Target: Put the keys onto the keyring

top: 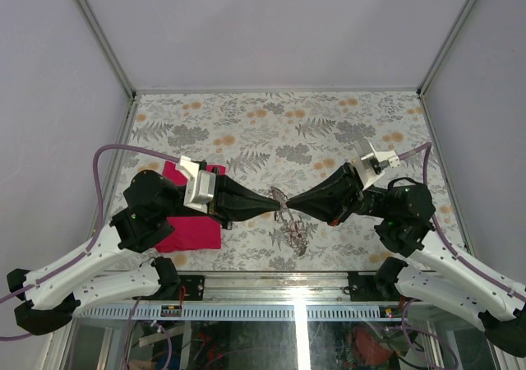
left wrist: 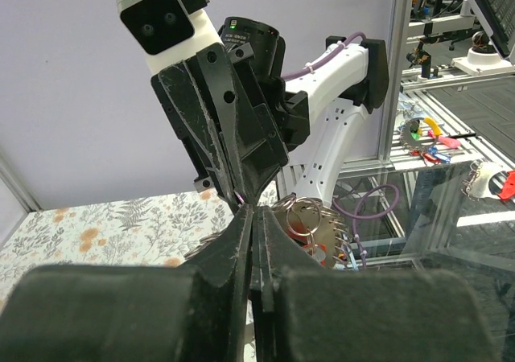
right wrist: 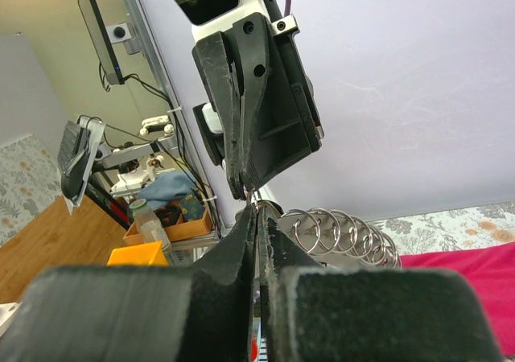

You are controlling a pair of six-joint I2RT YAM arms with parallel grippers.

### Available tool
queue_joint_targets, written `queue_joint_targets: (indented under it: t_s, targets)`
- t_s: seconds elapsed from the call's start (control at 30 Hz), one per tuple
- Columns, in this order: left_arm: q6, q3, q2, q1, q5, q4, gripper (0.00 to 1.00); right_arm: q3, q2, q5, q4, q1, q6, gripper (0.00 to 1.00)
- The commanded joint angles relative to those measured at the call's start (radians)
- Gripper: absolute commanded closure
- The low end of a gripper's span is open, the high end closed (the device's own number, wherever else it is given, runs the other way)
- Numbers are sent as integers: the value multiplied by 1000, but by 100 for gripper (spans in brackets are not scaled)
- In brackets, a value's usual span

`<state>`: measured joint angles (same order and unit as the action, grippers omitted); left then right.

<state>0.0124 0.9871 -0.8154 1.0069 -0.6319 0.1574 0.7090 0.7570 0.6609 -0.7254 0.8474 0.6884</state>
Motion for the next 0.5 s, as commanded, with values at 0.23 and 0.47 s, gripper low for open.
queue_joint_targets:
  t_s: [0.23,0.47]
  targets:
    - [1,15,15,0,3,18,96,18,-56,-124,-35,3,-16,100]
    - [1,15,8,0,-4,11,87,15,-68,-141,-48,4,-12,100]
